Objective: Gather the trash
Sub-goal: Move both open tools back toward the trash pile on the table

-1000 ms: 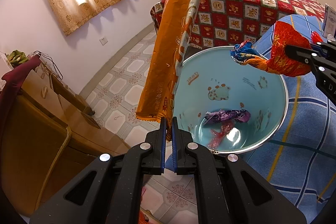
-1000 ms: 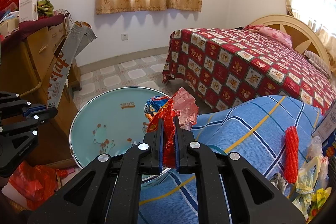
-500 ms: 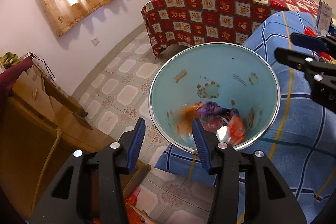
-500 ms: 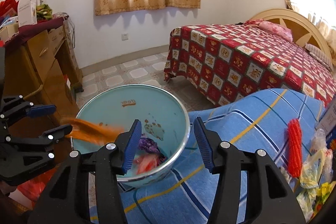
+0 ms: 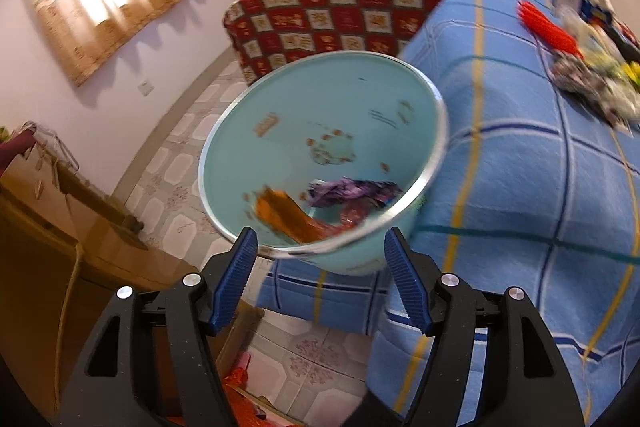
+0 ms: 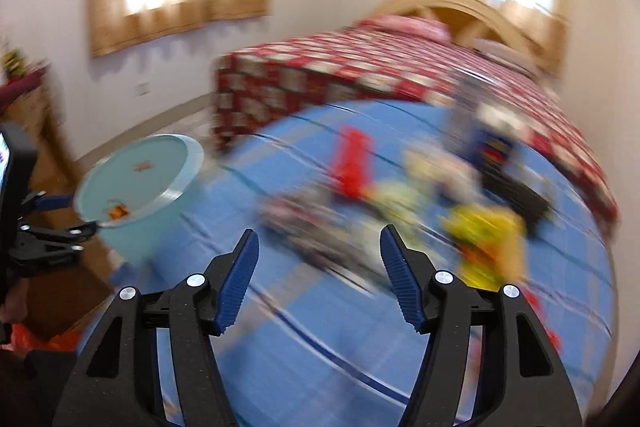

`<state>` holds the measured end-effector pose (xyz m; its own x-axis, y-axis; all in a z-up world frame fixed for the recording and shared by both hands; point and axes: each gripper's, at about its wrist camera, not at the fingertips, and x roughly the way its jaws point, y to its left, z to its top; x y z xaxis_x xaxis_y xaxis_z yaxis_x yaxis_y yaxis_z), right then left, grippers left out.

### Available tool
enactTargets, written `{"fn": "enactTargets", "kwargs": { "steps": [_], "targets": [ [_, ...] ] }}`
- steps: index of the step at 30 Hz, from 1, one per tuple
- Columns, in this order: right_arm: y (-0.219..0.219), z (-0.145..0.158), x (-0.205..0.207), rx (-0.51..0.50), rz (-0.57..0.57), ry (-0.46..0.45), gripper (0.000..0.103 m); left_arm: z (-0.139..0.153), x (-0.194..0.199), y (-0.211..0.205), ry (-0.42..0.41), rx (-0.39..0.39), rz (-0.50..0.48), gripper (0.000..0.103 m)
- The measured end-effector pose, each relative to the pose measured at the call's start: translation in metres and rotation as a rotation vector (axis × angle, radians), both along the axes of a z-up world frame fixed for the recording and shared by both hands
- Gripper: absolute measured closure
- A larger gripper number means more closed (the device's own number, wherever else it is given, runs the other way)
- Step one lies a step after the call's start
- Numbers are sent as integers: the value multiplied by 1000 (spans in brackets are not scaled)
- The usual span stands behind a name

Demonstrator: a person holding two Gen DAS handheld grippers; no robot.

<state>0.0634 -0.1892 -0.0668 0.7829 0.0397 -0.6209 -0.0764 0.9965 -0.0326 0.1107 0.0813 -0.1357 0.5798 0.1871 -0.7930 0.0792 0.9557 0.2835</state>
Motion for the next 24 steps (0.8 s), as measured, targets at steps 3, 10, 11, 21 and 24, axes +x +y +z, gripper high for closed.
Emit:
{"fn": "enactTargets", "kwargs": {
  "steps": [3, 10, 11, 21, 24],
  "targets": [
    [-48, -7, -20, 29, -136, 27, 35, -1, -6, -12, -1, 11, -23, 31],
    [-100, -26, -48, 71, -249, 50, 25, 8, -13, -46, -20, 8, -71, 31],
    [-102, -28, -49, 74, -248, 53, 25, 10, -12, -52, -24, 4, -78, 31],
    [-122, -42, -48, 111, -260, 66, 33, 15, 7, -123, -37, -30, -146, 30],
    [-125, -47, -46, 122, -248, 88, 62, 14, 15, -133, -33, -38, -141, 30]
  ]
}}
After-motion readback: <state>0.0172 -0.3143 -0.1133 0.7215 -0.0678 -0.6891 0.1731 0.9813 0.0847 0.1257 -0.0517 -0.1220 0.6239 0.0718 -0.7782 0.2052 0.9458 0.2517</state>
